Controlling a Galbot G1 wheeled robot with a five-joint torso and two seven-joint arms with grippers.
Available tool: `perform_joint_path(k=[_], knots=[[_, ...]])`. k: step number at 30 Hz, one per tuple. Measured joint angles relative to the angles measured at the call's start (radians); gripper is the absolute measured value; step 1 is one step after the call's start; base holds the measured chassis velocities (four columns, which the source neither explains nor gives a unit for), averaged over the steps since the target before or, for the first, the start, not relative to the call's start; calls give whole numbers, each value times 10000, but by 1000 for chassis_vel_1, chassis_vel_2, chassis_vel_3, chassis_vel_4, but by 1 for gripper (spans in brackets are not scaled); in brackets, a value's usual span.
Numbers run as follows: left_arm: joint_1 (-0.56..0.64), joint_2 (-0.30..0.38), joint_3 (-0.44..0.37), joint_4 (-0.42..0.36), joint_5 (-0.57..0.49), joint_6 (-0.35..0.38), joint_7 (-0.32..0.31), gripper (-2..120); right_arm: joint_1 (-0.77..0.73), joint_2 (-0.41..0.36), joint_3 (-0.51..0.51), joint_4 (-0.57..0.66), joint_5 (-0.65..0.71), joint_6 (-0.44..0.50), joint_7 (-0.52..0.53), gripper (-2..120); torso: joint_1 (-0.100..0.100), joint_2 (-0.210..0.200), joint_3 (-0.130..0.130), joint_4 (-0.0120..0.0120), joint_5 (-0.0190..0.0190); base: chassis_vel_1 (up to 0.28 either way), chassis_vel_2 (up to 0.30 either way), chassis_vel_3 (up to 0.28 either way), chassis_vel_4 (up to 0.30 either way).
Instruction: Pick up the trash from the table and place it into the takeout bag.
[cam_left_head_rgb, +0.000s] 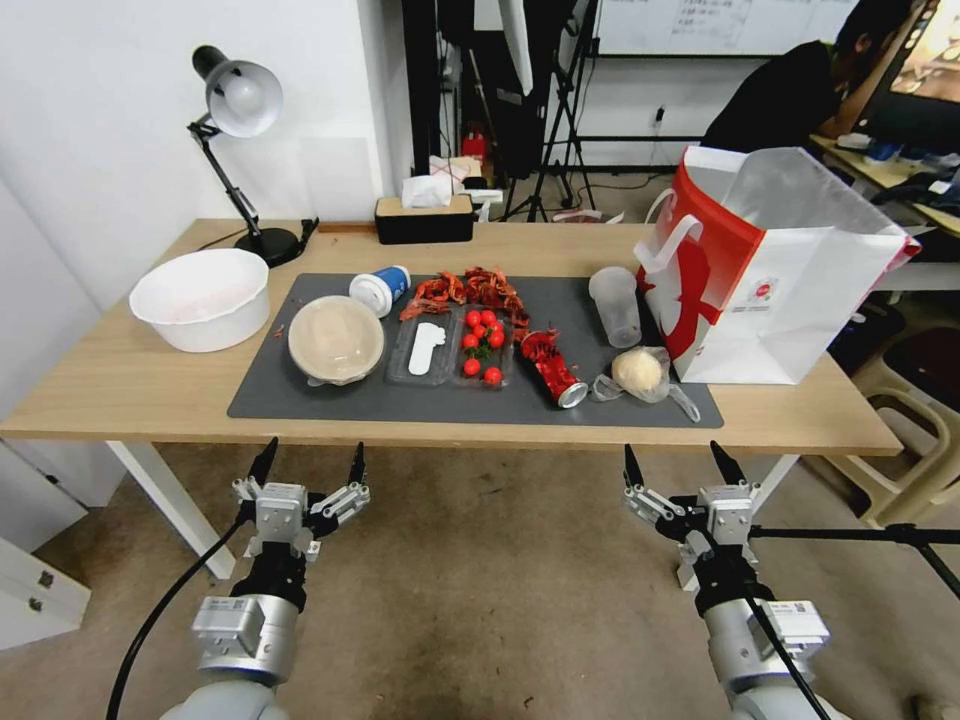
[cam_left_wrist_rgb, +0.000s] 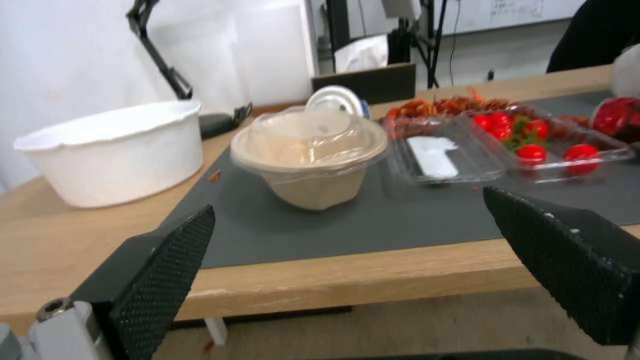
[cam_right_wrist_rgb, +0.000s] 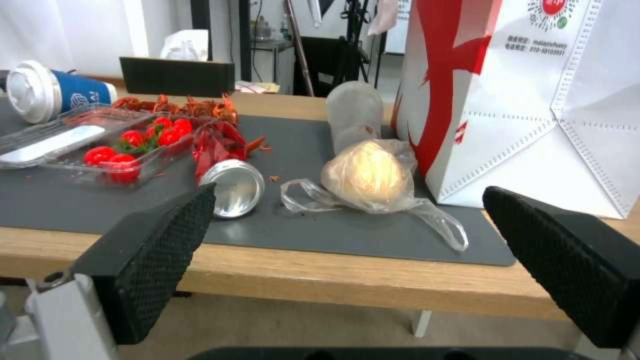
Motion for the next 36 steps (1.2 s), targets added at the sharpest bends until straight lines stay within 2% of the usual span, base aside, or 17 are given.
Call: perform_joint_path(k=[2,3,6,9,10,11,20,22,24,25,26,31,36], knots=[[-264,-22,-250,-87,-286,710,122,100,375,-90,150,24,311,-598,127,100,0,-1,0,2,-1,0,0,0,0],[-264,-22,-250,-87,-286,710,122,100,375,-90,150,24,311,-598,127,100,0,-1,0,2,-1,0,0,0,0],[-700,-57,-656,-233,-760,1900,327,100,1141,-265,431,77,958,-1807,389,100,0,-1,1,3,0,0,0,0,0],[-790,-65,-744,-263,-855,2144,370,100,1320,-308,498,91,1108,-2098,449,100,1,-1,1,3,0,0,0,0,0],[-1088,-67,-1086,-278,-1199,2714,585,100,1846,-430,681,125,1557,-2936,629,100,1,-1,0,2,1,0,0,0,0],[-1157,-63,-1183,-226,-1290,2782,673,100,2065,-479,765,148,1729,-3258,701,100,3,-1,1,3,0,0,0,0,0],[-1149,-115,-1206,-84,-1301,2539,730,100,2229,-558,796,142,1956,-3456,765,100,3,-1,1,0,-1,0,0,0,0],[-1135,-125,-1192,-62,-1262,2462,730,100,2597,-1100,602,-294,2900,-2846,921,100,3,-1,0,3,3,0,0,0,0],[-1125,-133,-1189,-58,-1248,2437,731,100,2722,-1280,535,-443,3221,-2616,973,100,3,-1,1,9,2,0,0,0,0],[-1120,-138,-1181,-47,-1236,2408,734,100,2917,-1499,451,-664,3560,-2386,1004,100,3,-1,1,0,3,0,0,0,0],[-1116,-151,-1175,-32,-1223,2361,736,100,3078,-1650,393,-789,3783,-2246,1017,100,4,-1,1,5,2,0,0,0,0],[-1117,-156,-1128,36,-1170,2268,743,100,3267,-1807,315,-981,4025,-2160,1061,100,3,-1,1,3,0,0,0,0,0],[-1329,34,-733,286,-1130,2238,807,100,3426,-1933,414,-1267,4252,-2086,1560,100,2,-1,0,-2,-1,0,0,0,0]])
